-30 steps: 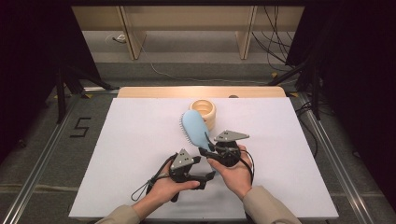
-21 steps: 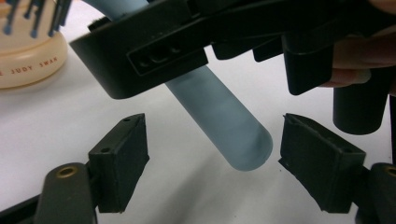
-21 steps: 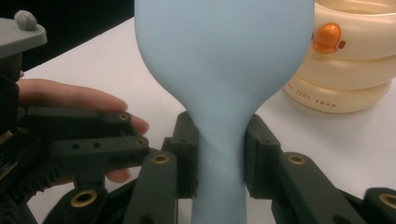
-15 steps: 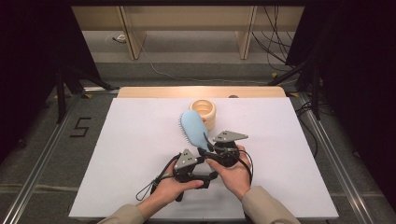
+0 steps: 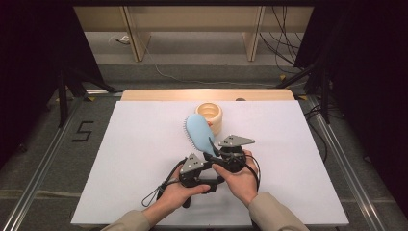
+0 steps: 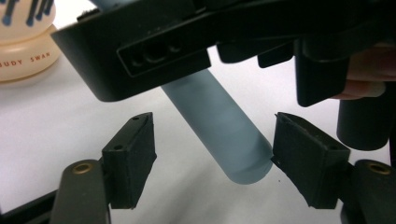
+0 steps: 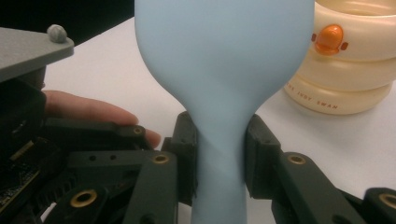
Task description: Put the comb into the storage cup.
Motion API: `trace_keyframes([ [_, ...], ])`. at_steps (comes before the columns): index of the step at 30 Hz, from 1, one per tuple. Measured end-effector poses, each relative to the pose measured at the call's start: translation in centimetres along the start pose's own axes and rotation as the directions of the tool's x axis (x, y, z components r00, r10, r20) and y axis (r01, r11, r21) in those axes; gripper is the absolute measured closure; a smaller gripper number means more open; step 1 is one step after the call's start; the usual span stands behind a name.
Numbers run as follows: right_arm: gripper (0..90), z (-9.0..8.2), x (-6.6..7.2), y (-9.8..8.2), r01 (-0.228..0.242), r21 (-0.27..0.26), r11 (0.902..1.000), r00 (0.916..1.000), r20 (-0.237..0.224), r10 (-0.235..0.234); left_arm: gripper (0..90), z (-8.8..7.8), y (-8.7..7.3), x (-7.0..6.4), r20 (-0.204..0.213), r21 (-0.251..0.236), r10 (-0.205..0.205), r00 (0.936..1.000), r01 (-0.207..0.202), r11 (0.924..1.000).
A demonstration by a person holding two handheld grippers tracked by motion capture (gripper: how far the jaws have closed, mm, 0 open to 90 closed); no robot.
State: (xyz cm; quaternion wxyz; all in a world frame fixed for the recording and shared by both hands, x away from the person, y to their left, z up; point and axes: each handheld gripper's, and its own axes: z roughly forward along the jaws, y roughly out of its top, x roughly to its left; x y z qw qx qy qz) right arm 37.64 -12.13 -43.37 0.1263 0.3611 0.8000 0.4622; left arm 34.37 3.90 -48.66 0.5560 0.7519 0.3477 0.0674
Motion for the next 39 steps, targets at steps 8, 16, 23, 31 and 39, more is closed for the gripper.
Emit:
trace_keyframes([
  [8, 70.2, -0.01, 0.07, 0.0, 0.001, -0.007, 1.0, 1.0, 0.005, -0.001, 33.8, 0.22, -0.07, -0.08, 0.012, -0.007, -0.022, 0.9997, 0.022, 0.9997],
  [16, 70.2, 0.04, 0.11, -0.02, 0.003, -0.008, 1.0, 1.0, 0.004, -0.003, 36.6, 0.41, -0.13, -0.12, 0.015, -0.018, -0.047, 0.9988, 0.047, 0.9987],
  [23, 70.2, 0.07, 0.22, -0.02, 0.001, -0.011, 0.9999, 1.0, 0.005, -0.001, 38.8, 0.55, -0.25, -0.08, 0.028, -0.02, -0.067, 0.9973, 0.068, 0.9975],
  [31, 70.2, 0.08, 0.28, -0.03, 0.004, -0.013, 0.9999, 1.0, 0.006, -0.004, 43.3, 0.6, -0.32, -0.03, 0.038, -0.024, -0.087, 0.9955, 0.088, 0.9958],
  [39, 70.2, 0.08, 0.31, -0.02, 0.005, -0.018, 0.9998, 1.0, 0.006, -0.004, 49.0, 0.54, -0.34, 0.03, 0.049, -0.032, -0.101, 0.9936, 0.103, 0.9942],
])
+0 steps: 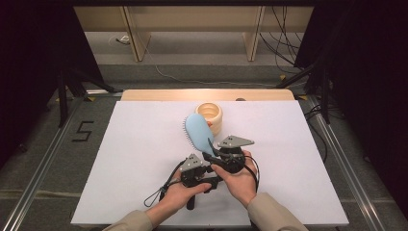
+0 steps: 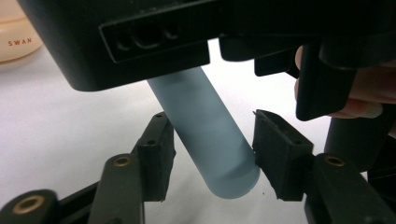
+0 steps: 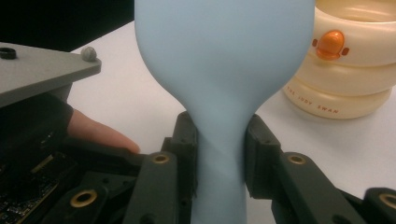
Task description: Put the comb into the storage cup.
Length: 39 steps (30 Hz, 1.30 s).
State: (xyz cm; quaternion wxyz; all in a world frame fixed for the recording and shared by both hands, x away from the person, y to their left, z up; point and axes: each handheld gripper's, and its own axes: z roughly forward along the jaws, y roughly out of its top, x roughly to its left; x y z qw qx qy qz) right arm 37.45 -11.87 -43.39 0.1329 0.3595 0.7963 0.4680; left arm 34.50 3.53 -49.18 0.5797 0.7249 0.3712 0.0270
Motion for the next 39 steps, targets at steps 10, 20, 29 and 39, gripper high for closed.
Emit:
trace_keyframes([
  [10, 70.1, -0.1, 0.0, 0.0, 0.0, -0.01, 0.9999, 1.0, 0.001, 0.0, 54.5, -0.1, 0.0, 0.4, 0.02, -0.014, -0.036, 0.9992, 0.036, 0.9992],
  [20, 70.1, -0.2, 0.0, 0.1, -0.002, -0.027, 0.9996, 1.0, -0.001, 0.002, 58.6, -0.3, 0.1, 0.7, 0.021, -0.026, -0.063, 0.9978, 0.063, 0.9977],
  [29, 70.1, -0.5, 0.0, 0.2, -0.002, -0.039, 0.9992, 1.0, -0.004, 0.001, 63.1, -0.6, 0.2, 1.2, 0.004, -0.037, -0.08, 0.9968, 0.08, 0.9961],
  [39, 70.0, -0.6, 0.1, 0.3, 0.003, -0.057, 0.9984, 1.0, -0.007, -0.003, 64.1, -0.8, 0.4, 1.2, 0.003, -0.044, -0.08, 0.9968, 0.08, 0.9958],
])
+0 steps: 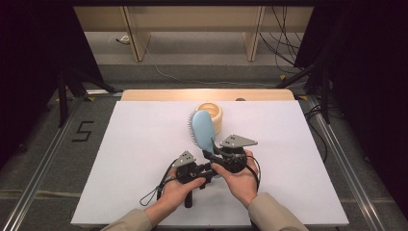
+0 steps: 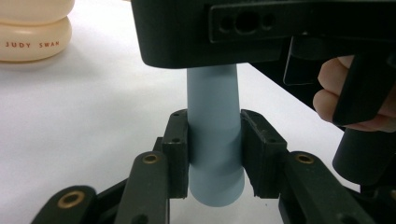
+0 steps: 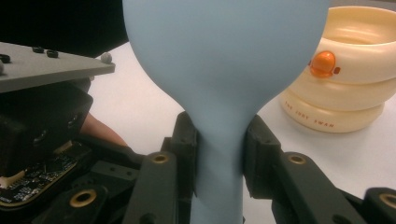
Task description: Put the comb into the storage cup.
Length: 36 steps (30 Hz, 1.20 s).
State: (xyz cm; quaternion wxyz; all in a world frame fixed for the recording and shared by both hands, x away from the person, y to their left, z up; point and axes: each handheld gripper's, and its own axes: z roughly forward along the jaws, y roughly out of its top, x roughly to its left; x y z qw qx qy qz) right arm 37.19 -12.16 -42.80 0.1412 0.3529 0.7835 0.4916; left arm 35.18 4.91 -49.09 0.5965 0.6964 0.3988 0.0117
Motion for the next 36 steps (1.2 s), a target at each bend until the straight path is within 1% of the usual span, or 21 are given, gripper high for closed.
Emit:
trace_keyframes([
  [11, 69.0, -0.02, 0.04, 0.08, 0.003, 0.001, 1.0, 1.0, 0.001, -0.003, 64.3, -0.09, 0.04, 0.09, 0.006, 0.002, -0.001, 1.0, 0.001, 1.0],
  [13, 67.8, -0.08, 0.03, 0.12, 0.006, 0.002, 1.0, 1.0, 0.006, -0.006, 64.3, -0.09, 0.02, 0.11, 0.004, 0.003, -0.001, 1.0, 0.001, 1.0],
  [17, 65.5, -0.13, 0.02, 0.25, 0.009, -0.001, 1.0, 0.9999, 0.008, -0.009, 64.3, -0.03, -0.08, 0.22, 0.012, 0.0, -0.011, 0.9999, 0.011, 0.9999],
  [27, 58.0, -0.12, 0.11, 0.32, 0.015, -0.003, 0.9999, 0.9998, 0.011, -0.015, 64.3, -0.03, -0.09, 0.21, 0.017, 0.0, -0.011, 0.9998, 0.011, 0.9999],
  [36, 55.4, 0.02, 0.19, 0.26, 0.016, 0.009, 0.9998, 0.9999, 0.004, -0.016, 64.3, -0.01, -0.08, 0.15, 0.029, -0.008, -0.011, 0.9995, 0.011, 0.9999],
])
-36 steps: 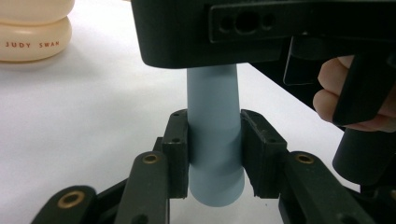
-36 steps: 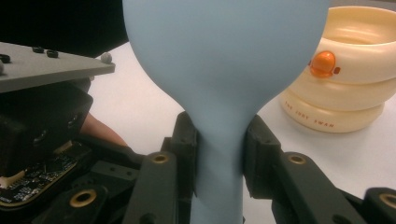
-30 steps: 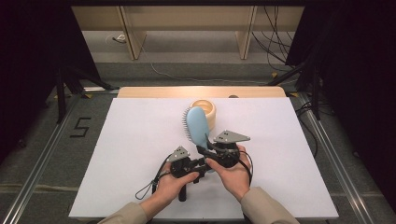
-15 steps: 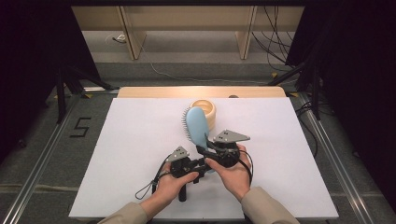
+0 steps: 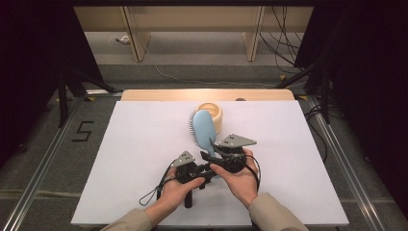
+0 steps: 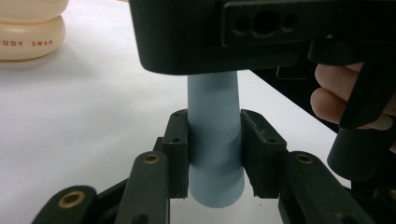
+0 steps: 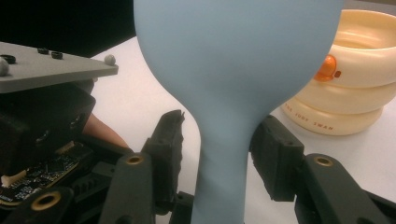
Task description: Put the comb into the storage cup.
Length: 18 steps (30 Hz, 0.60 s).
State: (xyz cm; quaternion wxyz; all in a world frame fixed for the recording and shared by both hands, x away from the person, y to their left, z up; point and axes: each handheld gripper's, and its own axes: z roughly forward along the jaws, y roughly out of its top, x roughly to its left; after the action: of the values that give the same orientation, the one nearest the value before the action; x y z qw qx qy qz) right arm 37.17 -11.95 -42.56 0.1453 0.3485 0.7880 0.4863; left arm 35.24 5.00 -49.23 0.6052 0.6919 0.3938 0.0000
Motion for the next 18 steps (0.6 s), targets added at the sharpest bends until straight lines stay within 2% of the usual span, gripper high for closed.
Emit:
trace_keyframes([
  [10, 51.4, -0.09, -0.03, 0.09, -0.002, -0.006, 1.0, 1.0, 0.0, 0.002, 64.3, 0.0, -0.02, -0.02, 0.008, -0.006, -0.006, 1.0, 0.006, 1.0],
  [18, 37.6, -0.24, -0.3, 0.08, -0.026, -0.011, 0.9996, 0.9996, 0.005, 0.026, 64.3, -0.04, 0.0, -0.02, 0.006, -0.007, -0.006, 1.0, 0.006, 1.0],
])
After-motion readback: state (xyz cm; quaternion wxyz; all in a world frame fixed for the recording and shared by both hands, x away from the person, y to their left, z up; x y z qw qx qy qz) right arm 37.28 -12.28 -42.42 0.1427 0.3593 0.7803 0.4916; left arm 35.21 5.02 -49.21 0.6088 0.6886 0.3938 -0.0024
